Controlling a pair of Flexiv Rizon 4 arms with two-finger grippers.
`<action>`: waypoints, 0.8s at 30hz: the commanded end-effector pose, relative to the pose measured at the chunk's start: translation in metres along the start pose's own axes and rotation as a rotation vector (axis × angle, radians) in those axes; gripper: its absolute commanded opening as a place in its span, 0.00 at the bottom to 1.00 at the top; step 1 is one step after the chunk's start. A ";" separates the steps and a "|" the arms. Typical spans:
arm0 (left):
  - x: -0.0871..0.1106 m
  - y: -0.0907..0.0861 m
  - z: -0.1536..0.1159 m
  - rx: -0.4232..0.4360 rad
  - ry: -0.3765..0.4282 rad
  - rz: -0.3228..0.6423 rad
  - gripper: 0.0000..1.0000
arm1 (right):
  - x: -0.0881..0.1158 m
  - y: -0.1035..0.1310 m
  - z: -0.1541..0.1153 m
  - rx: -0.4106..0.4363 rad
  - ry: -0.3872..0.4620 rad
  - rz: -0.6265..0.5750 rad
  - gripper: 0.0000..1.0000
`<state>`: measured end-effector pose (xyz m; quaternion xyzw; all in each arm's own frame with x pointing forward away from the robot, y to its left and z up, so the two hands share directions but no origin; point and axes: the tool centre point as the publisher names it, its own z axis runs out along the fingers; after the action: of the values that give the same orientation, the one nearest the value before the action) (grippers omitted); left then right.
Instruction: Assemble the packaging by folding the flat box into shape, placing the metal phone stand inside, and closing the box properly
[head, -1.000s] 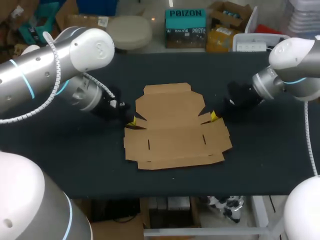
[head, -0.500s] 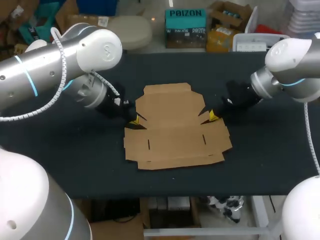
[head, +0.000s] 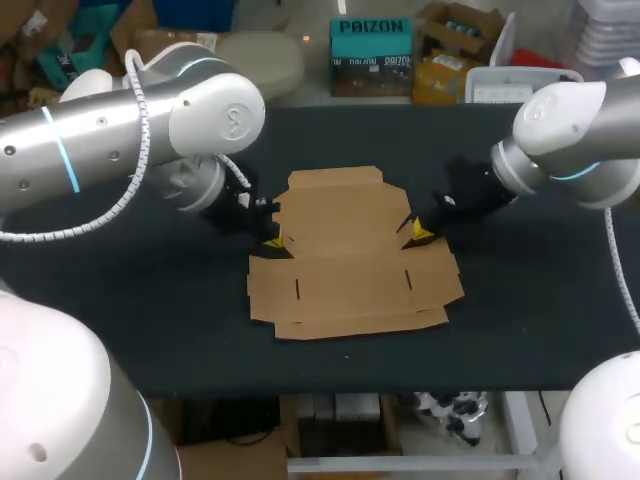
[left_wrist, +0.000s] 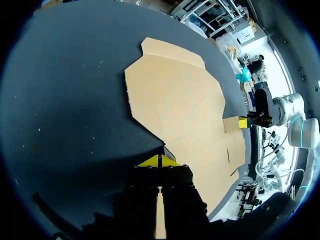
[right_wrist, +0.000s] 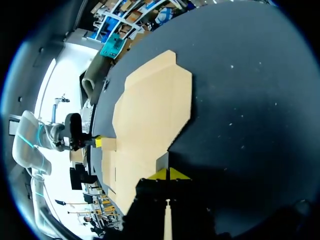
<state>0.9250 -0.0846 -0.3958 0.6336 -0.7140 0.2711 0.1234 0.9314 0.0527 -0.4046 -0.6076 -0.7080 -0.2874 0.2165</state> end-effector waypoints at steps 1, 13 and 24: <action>0.006 0.003 0.002 0.007 -0.031 -0.001 0.00 | 0.006 -0.004 0.000 -0.012 -0.039 0.002 0.00; 0.007 0.002 0.002 0.007 -0.069 -0.023 0.00 | 0.007 0.002 0.004 -0.032 -0.102 0.028 0.00; 0.017 0.010 0.001 0.034 -0.112 -0.031 0.00 | 0.013 0.000 0.008 -0.050 -0.137 0.028 0.00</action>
<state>0.9200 -0.0930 -0.3911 0.6557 -0.7078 0.2453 0.0944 0.9323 0.0643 -0.4037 -0.6375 -0.7046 -0.2640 0.1658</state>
